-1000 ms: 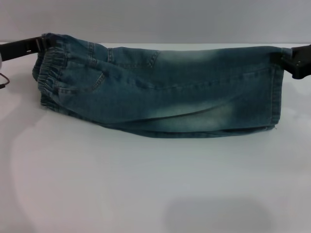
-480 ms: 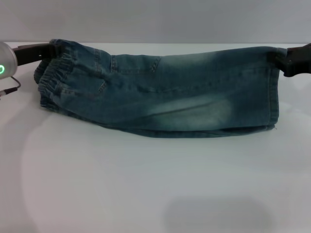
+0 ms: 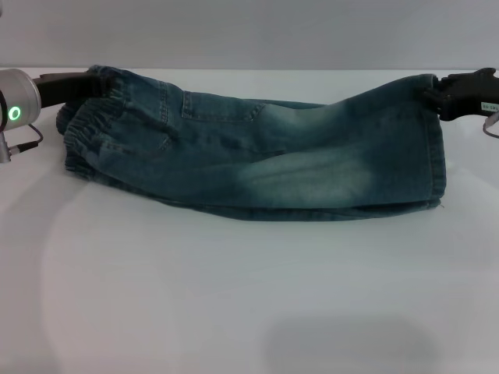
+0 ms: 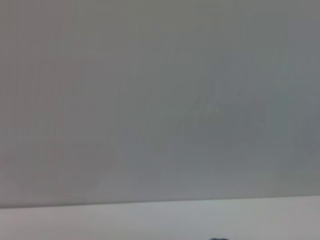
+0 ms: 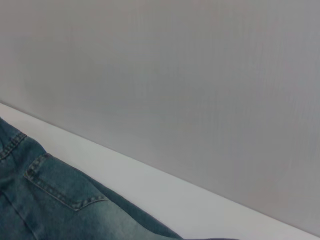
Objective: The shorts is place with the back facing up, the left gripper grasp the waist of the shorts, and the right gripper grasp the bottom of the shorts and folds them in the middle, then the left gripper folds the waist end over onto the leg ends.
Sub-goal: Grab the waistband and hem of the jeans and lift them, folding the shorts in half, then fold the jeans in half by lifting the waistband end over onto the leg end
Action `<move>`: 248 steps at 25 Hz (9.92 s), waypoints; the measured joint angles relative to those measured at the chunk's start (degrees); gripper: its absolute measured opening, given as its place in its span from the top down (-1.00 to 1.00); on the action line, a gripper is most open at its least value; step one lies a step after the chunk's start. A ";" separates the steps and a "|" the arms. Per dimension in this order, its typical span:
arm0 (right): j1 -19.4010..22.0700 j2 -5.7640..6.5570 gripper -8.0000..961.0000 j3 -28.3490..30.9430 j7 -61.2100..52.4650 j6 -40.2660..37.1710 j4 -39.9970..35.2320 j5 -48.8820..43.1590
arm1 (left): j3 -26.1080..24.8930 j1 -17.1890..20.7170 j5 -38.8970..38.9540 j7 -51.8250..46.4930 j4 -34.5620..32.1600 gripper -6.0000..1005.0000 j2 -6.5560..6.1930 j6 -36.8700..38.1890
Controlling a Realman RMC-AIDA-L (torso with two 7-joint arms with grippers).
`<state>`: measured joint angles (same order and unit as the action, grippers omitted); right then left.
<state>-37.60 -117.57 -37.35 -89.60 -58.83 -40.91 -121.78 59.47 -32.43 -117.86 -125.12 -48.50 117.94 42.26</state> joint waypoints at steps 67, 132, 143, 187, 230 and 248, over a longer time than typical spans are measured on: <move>0.86 -0.91 -0.11 -2.28 3.38 5.82 1.72 4.37 | -3.61 -3.02 -14.80 -0.80 6.79 -0.66 -5.71 8.87; 0.12 -0.90 -0.11 -2.37 6.08 7.49 3.82 5.65 | -4.19 -3.47 -17.57 -1.44 5.82 0.75 -3.91 6.62; -3.07 -1.00 -0.11 -2.51 12.74 12.10 10.63 12.70 | -4.13 -3.52 -17.06 -2.14 -7.65 0.83 -0.47 13.79; -12.07 -2.05 -0.11 -52.46 11.96 11.24 14.92 40.46 | 0.38 -8.69 -6.38 -8.46 -30.23 0.85 -0.20 31.11; 3.12 -0.96 -0.10 -12.89 27.57 15.54 16.17 55.30 | 10.22 -7.04 -1.33 -5.87 -24.79 0.83 0.14 30.05; 2.50 -0.11 -0.10 -4.57 31.25 16.59 19.61 55.44 | 22.04 -7.43 8.28 -2.41 -19.15 0.80 0.35 23.03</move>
<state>-35.09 -117.68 -41.92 -58.35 -42.24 -21.31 -66.35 81.51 -39.87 -109.58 -127.53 -67.65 118.29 65.29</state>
